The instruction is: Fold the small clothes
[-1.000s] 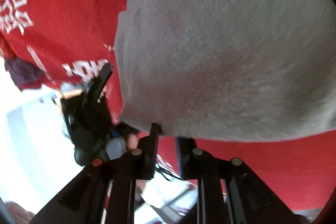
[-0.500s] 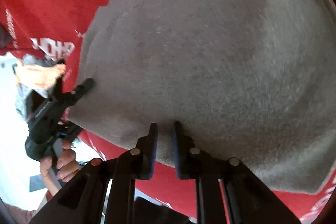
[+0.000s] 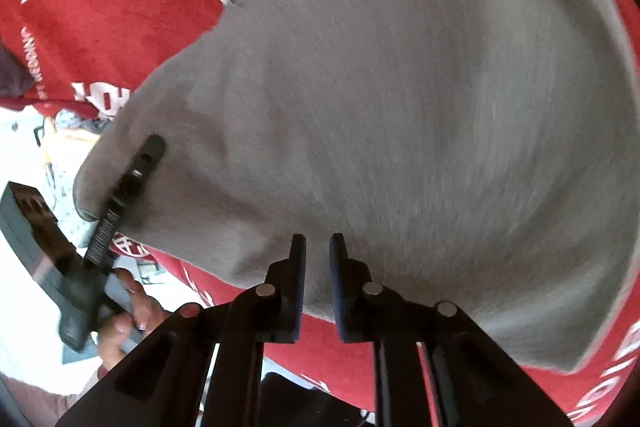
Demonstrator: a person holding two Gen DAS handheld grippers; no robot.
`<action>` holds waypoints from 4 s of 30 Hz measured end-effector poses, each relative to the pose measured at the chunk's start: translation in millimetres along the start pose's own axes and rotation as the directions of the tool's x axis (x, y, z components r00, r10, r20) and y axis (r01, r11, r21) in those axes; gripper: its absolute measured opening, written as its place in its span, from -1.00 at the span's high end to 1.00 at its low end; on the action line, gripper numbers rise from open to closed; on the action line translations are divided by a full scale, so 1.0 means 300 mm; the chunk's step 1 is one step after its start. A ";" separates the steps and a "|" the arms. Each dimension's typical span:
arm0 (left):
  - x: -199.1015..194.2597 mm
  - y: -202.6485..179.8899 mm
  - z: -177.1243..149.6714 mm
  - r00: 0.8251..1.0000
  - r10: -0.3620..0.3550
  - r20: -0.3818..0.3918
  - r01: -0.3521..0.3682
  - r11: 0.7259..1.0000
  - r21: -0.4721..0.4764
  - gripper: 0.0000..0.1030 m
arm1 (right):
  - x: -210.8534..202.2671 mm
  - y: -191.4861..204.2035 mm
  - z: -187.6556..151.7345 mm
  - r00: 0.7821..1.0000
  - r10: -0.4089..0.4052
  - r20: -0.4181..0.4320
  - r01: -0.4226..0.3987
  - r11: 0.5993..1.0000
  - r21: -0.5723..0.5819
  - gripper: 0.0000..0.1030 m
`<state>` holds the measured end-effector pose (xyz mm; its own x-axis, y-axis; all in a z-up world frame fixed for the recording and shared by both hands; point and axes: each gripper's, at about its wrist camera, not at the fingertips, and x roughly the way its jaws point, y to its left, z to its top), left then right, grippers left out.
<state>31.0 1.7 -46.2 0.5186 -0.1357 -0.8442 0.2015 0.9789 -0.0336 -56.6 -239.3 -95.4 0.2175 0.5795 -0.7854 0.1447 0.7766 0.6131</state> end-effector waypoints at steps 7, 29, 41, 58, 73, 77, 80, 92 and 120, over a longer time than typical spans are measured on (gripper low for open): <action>-0.016 -0.057 0.000 0.999 0.009 0.038 -0.015 0.987 0.163 0.73 | -0.074 0.293 0.323 0.996 0.008 -0.088 -0.026 0.978 -0.206 -0.78; -0.031 -0.073 -0.049 0.996 -0.051 0.072 0.023 0.939 0.344 0.73 | 0.605 0.878 0.571 0.765 -0.447 -0.463 0.140 0.818 -0.557 -0.99; -0.139 -0.166 -0.036 0.986 -0.127 0.111 0.068 0.902 0.427 0.73 | 0.306 0.689 0.608 0.933 -0.197 -0.300 0.035 0.882 -0.470 0.60; -0.219 -0.678 -0.079 0.945 -0.321 0.055 0.199 0.703 0.683 0.73 | -0.297 -0.020 0.521 0.981 0.192 0.039 -0.183 0.968 -0.171 0.60; -0.122 -0.786 -0.231 0.963 -0.249 -0.105 0.249 0.664 0.705 0.72 | -0.167 -0.387 0.482 0.986 0.151 0.070 -0.152 0.988 0.009 0.30; -0.192 -0.680 -0.179 0.957 -0.256 -0.135 0.283 0.728 0.625 -0.23 | -0.228 -0.363 0.406 0.989 0.108 0.097 -0.111 0.993 0.031 -0.09; -0.236 -0.587 -0.159 0.952 -0.264 -0.158 0.307 0.781 0.545 -0.40 | -0.272 -0.388 0.304 0.985 0.125 0.117 -0.135 0.988 0.081 -0.16; -0.094 -0.192 -0.087 0.901 -0.272 -0.338 0.294 0.956 0.015 -0.40 | -0.253 -0.454 -0.105 0.923 0.298 0.245 -0.365 0.879 0.306 -0.17; -0.074 -0.088 -0.278 0.890 -0.157 -0.427 0.175 0.984 0.003 0.28 | -0.126 -0.481 -0.146 0.966 0.126 0.225 -0.209 0.895 0.395 0.59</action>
<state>-55.1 -8.3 -71.1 0.0748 -0.2095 -0.9749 0.2920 0.9394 -0.1795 -128.0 -362.3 -158.0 0.4452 0.6024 -0.6625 0.4654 0.4764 0.7459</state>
